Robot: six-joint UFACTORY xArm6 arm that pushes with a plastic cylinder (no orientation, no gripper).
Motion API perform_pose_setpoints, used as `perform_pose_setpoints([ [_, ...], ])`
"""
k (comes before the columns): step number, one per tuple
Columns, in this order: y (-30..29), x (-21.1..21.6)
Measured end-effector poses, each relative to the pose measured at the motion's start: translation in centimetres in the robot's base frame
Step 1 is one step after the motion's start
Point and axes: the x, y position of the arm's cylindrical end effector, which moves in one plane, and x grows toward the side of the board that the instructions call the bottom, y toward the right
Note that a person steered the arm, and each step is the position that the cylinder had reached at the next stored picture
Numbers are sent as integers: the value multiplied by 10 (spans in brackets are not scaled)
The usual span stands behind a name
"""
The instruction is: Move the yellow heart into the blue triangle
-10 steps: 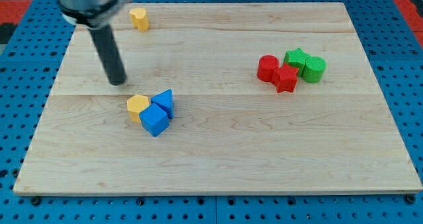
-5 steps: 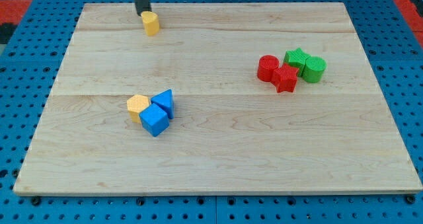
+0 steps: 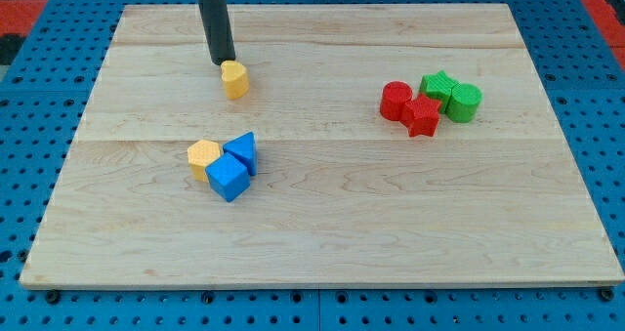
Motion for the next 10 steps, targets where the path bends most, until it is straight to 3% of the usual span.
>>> perform_pose_setpoints([
  [2,3,0],
  [4,27,36],
  [8,12,37],
  [9,33,72],
  [10,32,75],
])
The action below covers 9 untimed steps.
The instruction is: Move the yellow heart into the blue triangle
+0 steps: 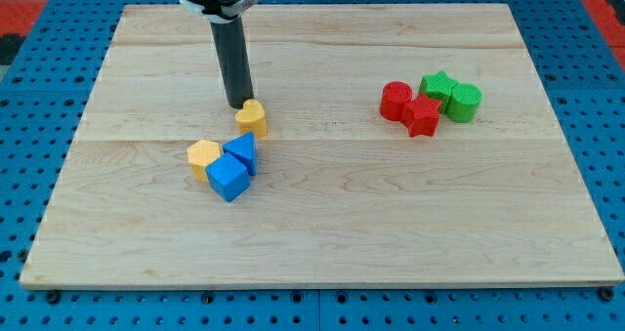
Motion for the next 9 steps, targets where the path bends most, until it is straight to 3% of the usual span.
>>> perform_pose_setpoints([
  [1,37,-37],
  [2,44,-7],
  [5,-56,16],
  [6,-36,-14],
  [7,26,-15],
  [9,7,23],
])
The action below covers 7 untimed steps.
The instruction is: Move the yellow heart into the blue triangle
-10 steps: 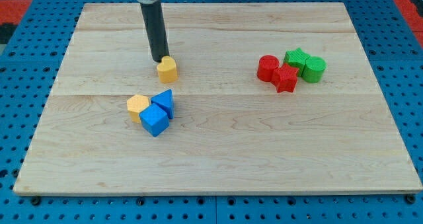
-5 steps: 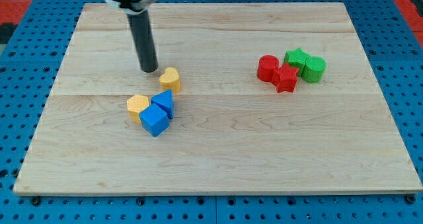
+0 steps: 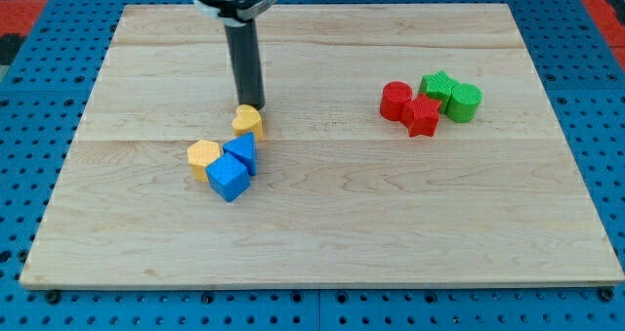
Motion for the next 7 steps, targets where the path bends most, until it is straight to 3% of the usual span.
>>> perform_pose_setpoints([
  [7,-18,11],
])
